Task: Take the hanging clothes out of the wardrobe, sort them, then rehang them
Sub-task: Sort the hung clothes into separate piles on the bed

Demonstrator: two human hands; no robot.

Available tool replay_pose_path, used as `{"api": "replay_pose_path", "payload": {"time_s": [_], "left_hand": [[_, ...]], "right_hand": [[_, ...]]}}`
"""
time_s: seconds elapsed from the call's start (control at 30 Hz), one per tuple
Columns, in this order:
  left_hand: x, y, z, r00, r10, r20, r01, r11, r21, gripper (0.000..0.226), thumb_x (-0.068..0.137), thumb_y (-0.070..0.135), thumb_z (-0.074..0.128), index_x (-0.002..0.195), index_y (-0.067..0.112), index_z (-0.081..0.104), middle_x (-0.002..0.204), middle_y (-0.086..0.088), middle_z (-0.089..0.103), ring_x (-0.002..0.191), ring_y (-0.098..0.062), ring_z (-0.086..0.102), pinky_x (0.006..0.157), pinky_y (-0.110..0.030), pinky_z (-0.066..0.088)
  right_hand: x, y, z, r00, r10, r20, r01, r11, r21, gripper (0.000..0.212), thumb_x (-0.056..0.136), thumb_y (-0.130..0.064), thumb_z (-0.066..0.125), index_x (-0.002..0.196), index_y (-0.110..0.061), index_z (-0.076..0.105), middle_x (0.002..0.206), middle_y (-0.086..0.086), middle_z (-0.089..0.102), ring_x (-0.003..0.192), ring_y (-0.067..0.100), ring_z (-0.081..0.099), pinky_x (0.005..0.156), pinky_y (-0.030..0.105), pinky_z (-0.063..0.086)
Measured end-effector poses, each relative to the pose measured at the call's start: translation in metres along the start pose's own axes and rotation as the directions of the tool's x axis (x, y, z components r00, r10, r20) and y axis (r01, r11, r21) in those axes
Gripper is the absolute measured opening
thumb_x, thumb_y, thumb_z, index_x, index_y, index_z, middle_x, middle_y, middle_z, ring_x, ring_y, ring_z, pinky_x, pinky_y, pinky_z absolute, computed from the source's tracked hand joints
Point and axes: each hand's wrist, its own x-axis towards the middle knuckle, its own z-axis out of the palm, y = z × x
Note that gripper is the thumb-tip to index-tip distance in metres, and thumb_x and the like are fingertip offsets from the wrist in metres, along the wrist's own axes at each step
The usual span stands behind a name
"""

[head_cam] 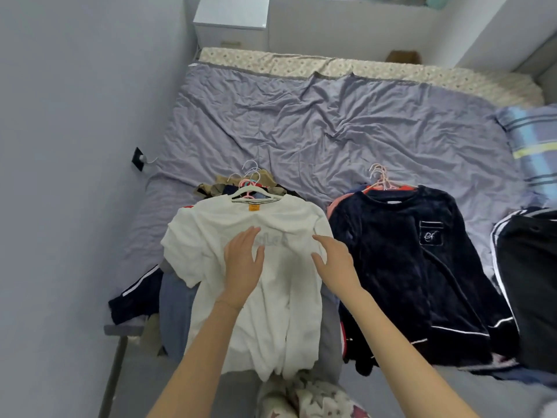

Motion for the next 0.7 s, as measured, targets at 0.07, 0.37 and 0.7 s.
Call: {"api": "replay_pose_path", "payload": {"time_s": [0.07, 0.37, 0.7], "left_hand": [[-0.016, 0.014, 0.006, 0.999, 0.029, 0.027, -0.029, 1.000, -0.008, 0.039, 0.099, 0.013, 0.054, 0.138, 0.007, 0.052, 0.143, -0.008, 0.050, 0.136, -0.027, 0.043, 0.116, -0.043, 0.027], [-0.065, 0.077, 0.042, 0.977, 0.159, 0.144, -0.159, 0.987, -0.011, 0.040, 0.100, 0.016, 0.052, 0.140, 0.012, 0.050, 0.147, -0.005, 0.047, 0.141, -0.025, 0.036, 0.116, -0.044, 0.023], [-0.043, 0.161, 0.134, 0.971, 0.181, 0.155, -0.166, 0.981, -0.105, 0.037, 0.097, 0.012, 0.055, 0.134, 0.011, 0.055, 0.131, -0.003, 0.060, 0.123, -0.021, 0.053, 0.111, -0.039, 0.036]], "right_hand": [[-0.032, 0.007, -0.008, 0.998, 0.030, -0.057, -0.030, 0.999, 0.015, 0.044, 0.096, -0.017, 0.056, 0.140, -0.013, 0.050, 0.141, 0.003, 0.053, 0.132, 0.023, 0.044, 0.111, 0.037, 0.035], [-0.125, 0.058, -0.062, 0.961, 0.134, -0.241, -0.124, 0.991, 0.055, 0.045, 0.096, -0.015, 0.059, 0.140, -0.014, 0.051, 0.139, 0.002, 0.055, 0.132, 0.019, 0.046, 0.112, 0.039, 0.037], [-0.125, 0.154, -0.145, 0.918, 0.261, -0.298, -0.208, 0.958, 0.199, 0.045, 0.098, -0.018, 0.056, 0.142, -0.018, 0.048, 0.142, -0.003, 0.050, 0.135, 0.016, 0.038, 0.115, 0.036, 0.031]]}}
